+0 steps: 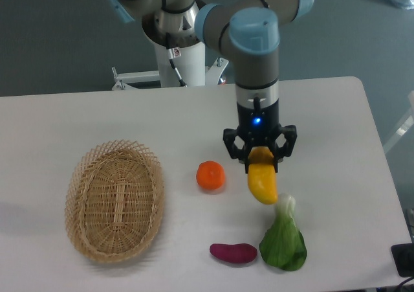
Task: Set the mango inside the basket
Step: 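Carry the yellow mango over the wicker basket and lower it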
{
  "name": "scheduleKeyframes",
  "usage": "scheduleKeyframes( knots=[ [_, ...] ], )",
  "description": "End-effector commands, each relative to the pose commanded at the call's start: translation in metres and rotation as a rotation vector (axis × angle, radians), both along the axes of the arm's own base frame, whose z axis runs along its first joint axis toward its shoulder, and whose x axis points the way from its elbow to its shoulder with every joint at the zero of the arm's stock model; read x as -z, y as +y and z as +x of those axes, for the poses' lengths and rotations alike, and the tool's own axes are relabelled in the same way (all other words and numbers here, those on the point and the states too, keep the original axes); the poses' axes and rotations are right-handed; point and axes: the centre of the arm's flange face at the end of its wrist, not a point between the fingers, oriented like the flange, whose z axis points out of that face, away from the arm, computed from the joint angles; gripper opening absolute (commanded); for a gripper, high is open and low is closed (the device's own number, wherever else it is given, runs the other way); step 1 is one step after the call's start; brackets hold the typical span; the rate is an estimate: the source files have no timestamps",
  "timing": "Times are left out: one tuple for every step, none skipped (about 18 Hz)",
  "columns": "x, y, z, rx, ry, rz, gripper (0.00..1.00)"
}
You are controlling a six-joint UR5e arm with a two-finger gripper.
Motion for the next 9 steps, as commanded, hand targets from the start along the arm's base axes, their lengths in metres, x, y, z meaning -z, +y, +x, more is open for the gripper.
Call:
scheduleKeyframes(
  knots=[
    [-0.001,0.012,0.016,-0.008,-0.01,0.012,0.48],
    [0.001,0.018,0.027,-0.004,-0.017,0.014,0.48],
    [0.005,0.025,0.04,0.004,-0.027,0.01,0.48],
    [0.011,0.036,0.06,0.02,-0.024,-0.008,0.48],
    [0.016,0.047,0.075,0.038,-0.023,-0.021,0.48],
    [0.023,0.056,0.094,0.059,-0.028,-0.033,0.48],
    [0.035,0.067,0.114,0.079,-0.04,-0.05,0.48],
    [0.039,0.073,0.126,0.085,-0.047,-0.051,0.48],
    [0.046,0.08,0.136,0.088,-0.061,-0.056,0.48]
  ],
)
